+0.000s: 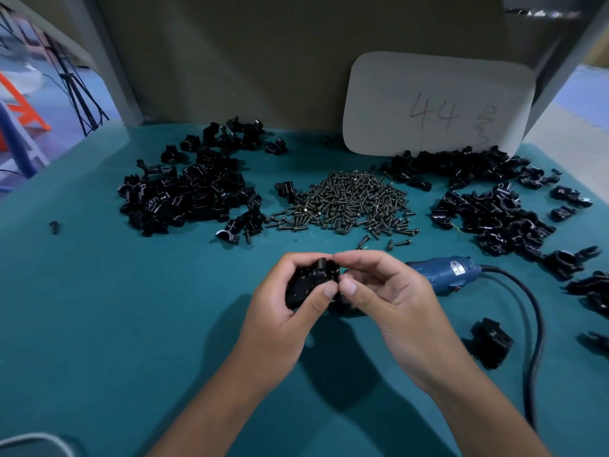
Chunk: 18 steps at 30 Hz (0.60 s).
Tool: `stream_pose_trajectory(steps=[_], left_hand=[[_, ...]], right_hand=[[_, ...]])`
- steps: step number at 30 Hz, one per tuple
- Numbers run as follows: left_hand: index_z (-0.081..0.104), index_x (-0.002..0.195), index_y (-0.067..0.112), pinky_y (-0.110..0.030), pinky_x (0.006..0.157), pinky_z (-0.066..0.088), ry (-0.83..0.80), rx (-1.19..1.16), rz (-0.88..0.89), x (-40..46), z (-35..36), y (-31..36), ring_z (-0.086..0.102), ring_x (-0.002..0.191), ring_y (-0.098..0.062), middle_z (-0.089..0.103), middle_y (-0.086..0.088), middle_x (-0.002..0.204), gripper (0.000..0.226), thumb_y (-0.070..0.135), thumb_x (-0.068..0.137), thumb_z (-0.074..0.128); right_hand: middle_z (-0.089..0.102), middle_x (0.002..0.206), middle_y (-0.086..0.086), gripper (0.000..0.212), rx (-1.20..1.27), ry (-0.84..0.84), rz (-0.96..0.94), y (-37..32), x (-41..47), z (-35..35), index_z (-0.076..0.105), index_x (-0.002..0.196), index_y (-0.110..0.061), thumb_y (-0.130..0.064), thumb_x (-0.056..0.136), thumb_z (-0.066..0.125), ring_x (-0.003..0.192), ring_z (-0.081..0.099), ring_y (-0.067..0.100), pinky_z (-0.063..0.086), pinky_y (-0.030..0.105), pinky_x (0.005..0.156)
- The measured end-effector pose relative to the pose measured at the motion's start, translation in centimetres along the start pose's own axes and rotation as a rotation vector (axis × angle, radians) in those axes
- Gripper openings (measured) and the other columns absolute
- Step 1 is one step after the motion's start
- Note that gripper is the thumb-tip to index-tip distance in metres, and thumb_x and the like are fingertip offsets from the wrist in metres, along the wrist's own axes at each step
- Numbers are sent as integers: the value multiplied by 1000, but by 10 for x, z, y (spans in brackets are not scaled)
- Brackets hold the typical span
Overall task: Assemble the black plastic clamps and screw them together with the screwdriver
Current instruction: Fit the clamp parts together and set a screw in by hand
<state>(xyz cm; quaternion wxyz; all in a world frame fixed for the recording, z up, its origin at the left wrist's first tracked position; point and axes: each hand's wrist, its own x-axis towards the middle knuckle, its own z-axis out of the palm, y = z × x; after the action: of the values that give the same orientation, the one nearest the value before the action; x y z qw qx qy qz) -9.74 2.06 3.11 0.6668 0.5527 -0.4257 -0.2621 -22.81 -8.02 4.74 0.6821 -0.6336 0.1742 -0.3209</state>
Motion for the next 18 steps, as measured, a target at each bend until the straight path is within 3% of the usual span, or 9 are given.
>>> stream_pose_trajectory(steps=[3,7,12,18], left_hand=[[67,107,27,-13,81,51,43,-39,-7,2,0,0,69,96,-2,74,13,103,21,38,88,70],[67,110,23,-12,81,50,37,-82,-3,3,-1,2,69,95,-4,74,10,103,27,40,90,63],[67,112,34,-19,84,52,47,-80,-12,3,-3,0,68,98,-10,72,7,108,25,46,91,59],[67,111,39,-17,84,52,40,-69,2,1,0,0,70,98,-9,74,9,107,21,45,91,61]], right_hand=[[68,92,-8,34,-73,7,-20,0,0,0,74,111,-27,-16,79,78,89,65,6,53,21,80],[73,111,-5,29,-335,53,-146,1,-4,3,70,112,-39,-34,84,77,105,69,19,58,38,84],[74,112,-4,28,-314,151,-181,-3,-5,1,71,114,-38,-38,87,73,93,71,26,61,45,80],[73,114,-2,28,-330,125,-176,-1,-6,4,72,115,-36,-37,87,73,99,71,24,58,55,83]])
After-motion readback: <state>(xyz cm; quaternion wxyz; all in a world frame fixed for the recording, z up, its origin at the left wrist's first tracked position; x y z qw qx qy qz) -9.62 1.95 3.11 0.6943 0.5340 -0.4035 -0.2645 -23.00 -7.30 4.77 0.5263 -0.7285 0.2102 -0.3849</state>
